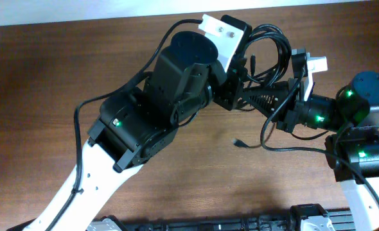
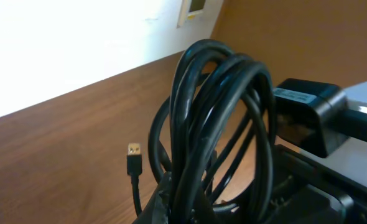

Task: Untangle cables

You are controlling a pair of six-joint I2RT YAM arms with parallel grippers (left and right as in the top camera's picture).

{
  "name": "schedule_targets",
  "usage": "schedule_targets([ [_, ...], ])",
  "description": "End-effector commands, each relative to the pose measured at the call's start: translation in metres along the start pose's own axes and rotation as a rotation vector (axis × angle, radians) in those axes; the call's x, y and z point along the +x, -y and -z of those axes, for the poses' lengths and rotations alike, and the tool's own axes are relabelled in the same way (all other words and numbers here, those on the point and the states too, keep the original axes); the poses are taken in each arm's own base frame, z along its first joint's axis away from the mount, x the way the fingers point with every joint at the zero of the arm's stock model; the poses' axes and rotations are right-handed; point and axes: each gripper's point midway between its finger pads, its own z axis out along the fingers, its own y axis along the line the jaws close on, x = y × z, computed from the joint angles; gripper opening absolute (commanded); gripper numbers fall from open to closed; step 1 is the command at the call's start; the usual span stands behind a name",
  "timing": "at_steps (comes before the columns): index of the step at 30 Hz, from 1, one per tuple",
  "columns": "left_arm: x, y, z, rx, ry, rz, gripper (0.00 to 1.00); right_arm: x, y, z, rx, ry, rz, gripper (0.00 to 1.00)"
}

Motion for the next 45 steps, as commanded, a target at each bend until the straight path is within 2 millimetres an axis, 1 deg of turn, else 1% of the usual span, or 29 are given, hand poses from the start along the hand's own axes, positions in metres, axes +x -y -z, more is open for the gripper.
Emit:
schedule_targets([
  [1,-0.018,-0.032,0.016,-0.196,0.083,-0.01,0.0,0.0,-0.004,0.0,-0.014,-0.004,0.018,0.04],
  [4,-0.022,-0.064,0.026,-0.389,0.113,-0.01,0.0,0.0,-0.004,0.001,-0.013,-0.004,0.018,0.04],
  [7,-0.025,-0.096,0.043,-0.6,0.142,-0.014,0.0,0.0,-0.004,0.001,-0.013,-0.004,0.018,0.04],
  [13,-0.022,-0.125,0.068,-0.818,0.147,-0.034,0.0,0.0,-0.004,0.001,-0.012,-0.004,0.016,0.04],
  [21,-0.023,-0.141,0.089,-0.972,0.159,-0.051,0.0,0.001,-0.005,0.001,-0.019,-0.008,0.016,0.04],
  [24,-0.025,-0.151,0.104,-1.071,0.18,-0.054,0.0,0.002,-0.006,0.001,-0.025,-0.012,0.017,0.04],
  [27,-0.027,-0.161,0.112,-1.126,0.187,-0.048,0.0,0.002,-0.006,0.001,-0.025,-0.012,0.024,0.04],
  [29,-0.025,-0.171,0.117,-1.157,0.174,-0.043,0.0,0.002,-0.006,0.001,-0.026,-0.012,0.023,0.04],
  [33,-0.021,-0.187,0.123,-1.19,0.147,-0.032,0.0,0.004,-0.004,0.001,-0.021,-0.019,0.046,0.04],
  [36,-0.017,-0.193,0.123,-1.188,0.122,-0.03,0.0,0.004,-0.004,0.001,-0.017,-0.017,0.048,0.04],
  [40,-0.016,-0.208,0.129,-1.219,0.111,-0.009,0.0,0.005,-0.003,0.001,-0.017,-0.019,0.044,0.04],
  [45,-0.011,-0.224,0.134,-1.227,0.082,0.019,0.0,0.007,0.005,0.005,0.014,-0.018,0.034,0.04],
])
